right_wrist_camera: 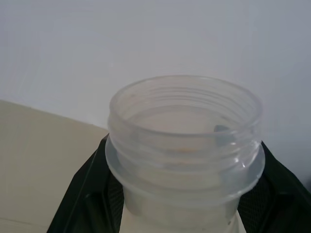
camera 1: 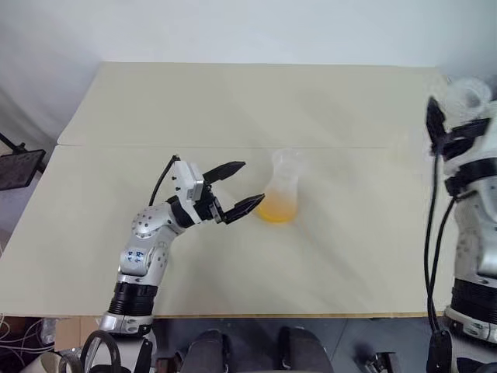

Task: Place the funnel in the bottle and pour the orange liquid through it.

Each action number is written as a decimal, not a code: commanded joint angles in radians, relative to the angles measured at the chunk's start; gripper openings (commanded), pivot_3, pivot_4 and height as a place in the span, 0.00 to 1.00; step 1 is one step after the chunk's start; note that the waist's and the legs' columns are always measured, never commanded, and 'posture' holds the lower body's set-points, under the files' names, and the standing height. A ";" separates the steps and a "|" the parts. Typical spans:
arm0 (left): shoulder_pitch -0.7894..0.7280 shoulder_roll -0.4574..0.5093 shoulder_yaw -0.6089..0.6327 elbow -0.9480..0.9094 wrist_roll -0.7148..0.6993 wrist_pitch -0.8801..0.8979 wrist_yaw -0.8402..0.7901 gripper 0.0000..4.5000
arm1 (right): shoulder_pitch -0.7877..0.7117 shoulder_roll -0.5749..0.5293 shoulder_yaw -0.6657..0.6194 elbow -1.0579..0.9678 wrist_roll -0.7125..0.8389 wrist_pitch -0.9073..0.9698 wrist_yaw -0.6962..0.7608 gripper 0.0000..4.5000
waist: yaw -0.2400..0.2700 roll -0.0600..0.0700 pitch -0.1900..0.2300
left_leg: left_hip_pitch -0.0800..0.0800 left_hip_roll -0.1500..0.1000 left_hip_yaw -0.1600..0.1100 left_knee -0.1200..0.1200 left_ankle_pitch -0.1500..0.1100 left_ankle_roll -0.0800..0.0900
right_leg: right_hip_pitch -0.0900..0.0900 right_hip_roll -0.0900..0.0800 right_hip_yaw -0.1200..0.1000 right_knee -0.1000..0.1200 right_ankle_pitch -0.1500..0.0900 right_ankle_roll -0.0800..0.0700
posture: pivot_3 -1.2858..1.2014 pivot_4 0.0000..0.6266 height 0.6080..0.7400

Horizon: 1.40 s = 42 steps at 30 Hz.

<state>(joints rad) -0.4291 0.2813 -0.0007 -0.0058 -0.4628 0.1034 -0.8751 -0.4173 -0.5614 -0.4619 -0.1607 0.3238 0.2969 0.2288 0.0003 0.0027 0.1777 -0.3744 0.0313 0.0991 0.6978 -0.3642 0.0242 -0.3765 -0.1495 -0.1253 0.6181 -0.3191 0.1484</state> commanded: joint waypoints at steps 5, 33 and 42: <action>-0.022 -0.001 -0.010 -0.023 -0.007 0.003 -0.009 1.00 | -0.036 -0.002 -0.067 0.186 0.080 0.034 0.024 0.55 | -0.003 0.000 0.000 | 0.001 0.000 0.003 0.000 0.000 0.000 | -0.001 0.000 0.002 0.000 0.000 0.000 | 0.52 0.24 1.00; 0.039 0.025 0.012 -0.092 -0.014 0.026 0.036 1.00 | -0.023 -0.091 -0.076 0.352 -0.005 -0.219 -0.027 0.99 | 0.004 0.003 0.001 | 0.001 0.000 0.004 -0.001 0.000 0.000 | 0.000 0.000 0.003 -0.002 0.000 0.000 | 0.52 0.24 1.00; 0.043 0.049 0.026 -0.086 -0.010 0.030 0.039 1.00 | -0.048 -0.095 -0.138 0.238 0.017 -0.199 -0.076 0.99 | 0.001 0.003 0.001 | 0.001 0.000 0.003 -0.001 0.000 0.000 | 0.000 0.000 0.003 -0.002 0.000 0.000 | 0.52 0.24 1.00</action>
<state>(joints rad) -0.3887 0.3218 0.0132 -0.0637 -0.4649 0.1334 -0.8403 -0.4452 -0.6212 -0.5576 0.1175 0.3391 0.1180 0.1673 0.0015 0.0061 0.1791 -0.3734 0.0311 0.1025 0.6972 -0.3638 0.0241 -0.3768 -0.1494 -0.1221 0.6164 -0.3190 0.1487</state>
